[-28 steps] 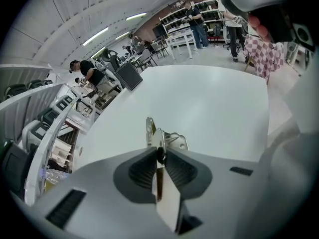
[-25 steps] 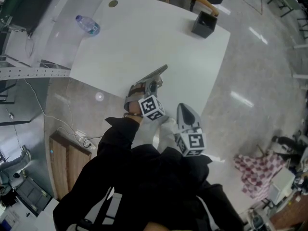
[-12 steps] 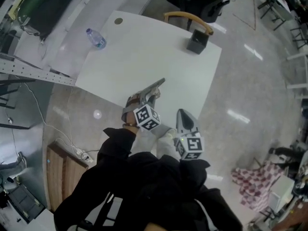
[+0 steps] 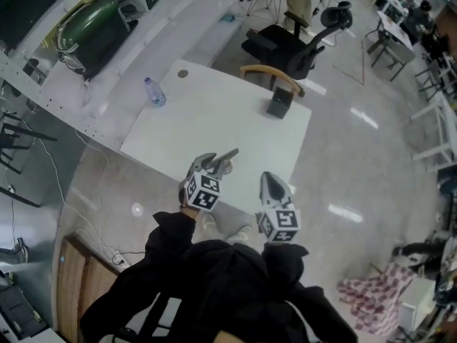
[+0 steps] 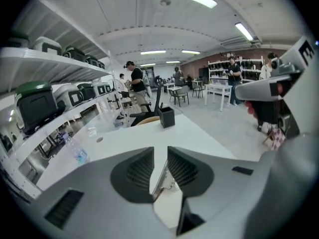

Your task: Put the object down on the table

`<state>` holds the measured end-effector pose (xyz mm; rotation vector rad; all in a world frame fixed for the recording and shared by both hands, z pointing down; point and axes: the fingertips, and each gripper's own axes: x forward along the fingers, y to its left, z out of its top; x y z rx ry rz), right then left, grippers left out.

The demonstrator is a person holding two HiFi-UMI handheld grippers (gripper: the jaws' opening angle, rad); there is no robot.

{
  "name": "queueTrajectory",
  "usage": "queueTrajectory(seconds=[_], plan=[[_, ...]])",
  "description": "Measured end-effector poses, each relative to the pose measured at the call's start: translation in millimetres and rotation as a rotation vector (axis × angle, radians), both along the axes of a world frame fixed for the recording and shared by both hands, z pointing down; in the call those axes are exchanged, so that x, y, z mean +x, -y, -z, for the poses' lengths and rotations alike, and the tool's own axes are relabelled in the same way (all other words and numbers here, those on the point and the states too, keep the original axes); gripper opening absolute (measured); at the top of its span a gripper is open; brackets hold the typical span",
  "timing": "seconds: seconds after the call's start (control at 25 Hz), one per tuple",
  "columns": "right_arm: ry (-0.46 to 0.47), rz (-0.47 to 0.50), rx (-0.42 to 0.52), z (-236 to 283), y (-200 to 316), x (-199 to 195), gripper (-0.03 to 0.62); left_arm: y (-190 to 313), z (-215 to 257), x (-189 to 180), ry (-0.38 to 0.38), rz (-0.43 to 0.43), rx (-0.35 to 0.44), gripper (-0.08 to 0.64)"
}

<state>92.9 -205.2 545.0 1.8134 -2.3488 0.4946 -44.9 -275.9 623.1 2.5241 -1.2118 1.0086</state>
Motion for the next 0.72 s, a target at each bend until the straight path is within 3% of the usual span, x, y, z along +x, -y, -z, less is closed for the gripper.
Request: queueTrajectory(seconds=[0.24, 0.4, 0.72], plan=[[0.015, -0.006, 0.048, 23.3, 9.3, 4.1, 0.003, -2.4, 49.2, 6.3, -0.165, 0.049, 0.088, 0.011], [0.019, 0.007, 0.074, 36.8, 12.9, 0.0, 0.003, -8.7, 76.0, 10.7, -0.266, 0.058, 0.113, 0.002], [0.035, 0.026, 0.121, 58.0, 11.8, 0.5, 0.002, -23.8, 111.0, 19.4, -0.340, 0.062, 0.207, 0.002]])
